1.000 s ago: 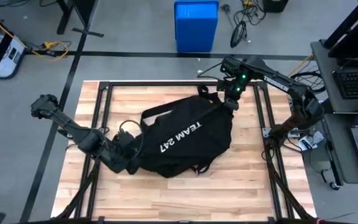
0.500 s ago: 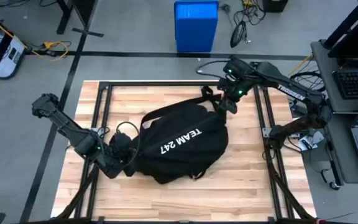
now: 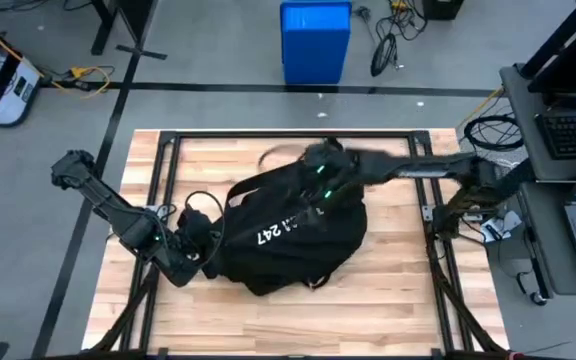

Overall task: Unpack backpack
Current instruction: Close the black backpack

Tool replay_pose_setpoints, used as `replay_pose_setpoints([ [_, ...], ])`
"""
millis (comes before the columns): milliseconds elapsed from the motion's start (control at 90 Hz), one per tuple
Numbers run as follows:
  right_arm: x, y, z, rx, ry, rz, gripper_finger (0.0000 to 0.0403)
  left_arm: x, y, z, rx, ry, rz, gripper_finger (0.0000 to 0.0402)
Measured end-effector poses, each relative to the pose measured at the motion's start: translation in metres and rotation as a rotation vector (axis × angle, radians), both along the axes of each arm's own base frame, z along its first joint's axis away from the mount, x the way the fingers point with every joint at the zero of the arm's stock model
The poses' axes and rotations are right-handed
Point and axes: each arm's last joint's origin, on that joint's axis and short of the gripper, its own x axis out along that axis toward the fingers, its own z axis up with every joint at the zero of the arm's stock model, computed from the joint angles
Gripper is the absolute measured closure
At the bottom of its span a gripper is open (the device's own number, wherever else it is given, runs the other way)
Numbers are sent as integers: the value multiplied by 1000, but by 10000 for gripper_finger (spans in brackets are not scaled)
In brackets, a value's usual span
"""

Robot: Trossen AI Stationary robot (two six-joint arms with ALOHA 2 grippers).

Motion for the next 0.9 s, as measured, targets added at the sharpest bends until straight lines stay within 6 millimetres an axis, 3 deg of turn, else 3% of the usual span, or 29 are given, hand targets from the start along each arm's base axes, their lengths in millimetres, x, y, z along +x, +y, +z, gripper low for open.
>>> replay_pose_setpoints([
  [144,32,12,-33,-55,-46,18,161,0,0,0,5,-1,-2,401],
  [378,67,15,-50,-149,-84,42,154,0,0,0,9,-3,-6,401],
  [656,99,15,-92,-159,35,127,156,5,2,2,18,-17,-14,401],
  [778,109,16,-105,-122,76,117,201,7,3,2,22,-21,-19,401],
  [900,111,16,-106,-108,90,107,297,9,4,2,18,-25,-12,401],
])
